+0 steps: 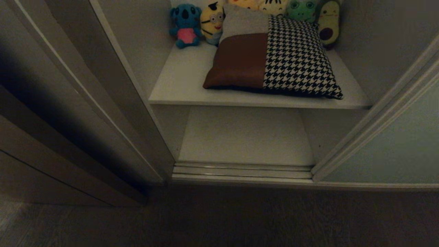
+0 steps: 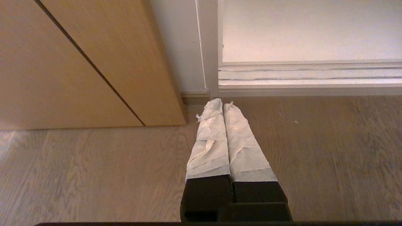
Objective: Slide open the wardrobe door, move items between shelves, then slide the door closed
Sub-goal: Close the door
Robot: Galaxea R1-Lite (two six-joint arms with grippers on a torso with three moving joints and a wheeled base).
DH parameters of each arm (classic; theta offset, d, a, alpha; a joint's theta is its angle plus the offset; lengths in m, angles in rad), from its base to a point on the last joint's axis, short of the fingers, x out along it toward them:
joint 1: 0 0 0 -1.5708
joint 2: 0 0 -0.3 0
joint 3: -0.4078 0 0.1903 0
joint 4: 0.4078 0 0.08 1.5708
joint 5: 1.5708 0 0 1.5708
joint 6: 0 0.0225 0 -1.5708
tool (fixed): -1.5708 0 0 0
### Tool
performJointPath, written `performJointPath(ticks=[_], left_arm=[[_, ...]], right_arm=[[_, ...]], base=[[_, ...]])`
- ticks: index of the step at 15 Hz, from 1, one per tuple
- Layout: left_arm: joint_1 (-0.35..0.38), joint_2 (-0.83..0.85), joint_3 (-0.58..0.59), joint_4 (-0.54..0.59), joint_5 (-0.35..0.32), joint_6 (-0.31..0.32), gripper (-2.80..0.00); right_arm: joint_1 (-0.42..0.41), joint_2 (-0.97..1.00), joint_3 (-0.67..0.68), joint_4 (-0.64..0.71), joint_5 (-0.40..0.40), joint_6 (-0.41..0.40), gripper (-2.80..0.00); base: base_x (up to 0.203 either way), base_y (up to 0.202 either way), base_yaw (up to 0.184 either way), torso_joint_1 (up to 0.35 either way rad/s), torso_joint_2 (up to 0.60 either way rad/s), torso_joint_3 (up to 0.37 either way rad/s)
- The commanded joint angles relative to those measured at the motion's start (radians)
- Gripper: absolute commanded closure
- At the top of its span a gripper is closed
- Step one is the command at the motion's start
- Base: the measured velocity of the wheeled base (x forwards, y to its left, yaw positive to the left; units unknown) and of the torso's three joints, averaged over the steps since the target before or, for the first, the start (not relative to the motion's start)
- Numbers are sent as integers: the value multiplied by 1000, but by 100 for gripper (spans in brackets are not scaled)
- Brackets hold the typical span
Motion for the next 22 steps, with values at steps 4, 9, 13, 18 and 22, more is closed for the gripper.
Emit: performJointPath(ticks=[4,9,13,18,22], left_arm=[[0,4,0,0,0,1,0],[0,4,0,0,0,1,0],[0,4,0,0,0,1,0],[0,4,0,0,0,1,0],[0,4,0,0,0,1,0]], right_arm=[[0,2,0,12,14,-65,0],[1,1,0,10,7,-14,0],[-1,1,1,16,7,-33,0],[-1,1,0,19,13,-69,0],[1,2,0,11,12,-47,0]], base=[[0,0,0,0,0,0],[0,0,0,0,0,0],[0,0,0,0,0,0],[0,0,0,0,0,0],[0,0,0,0,0,0]])
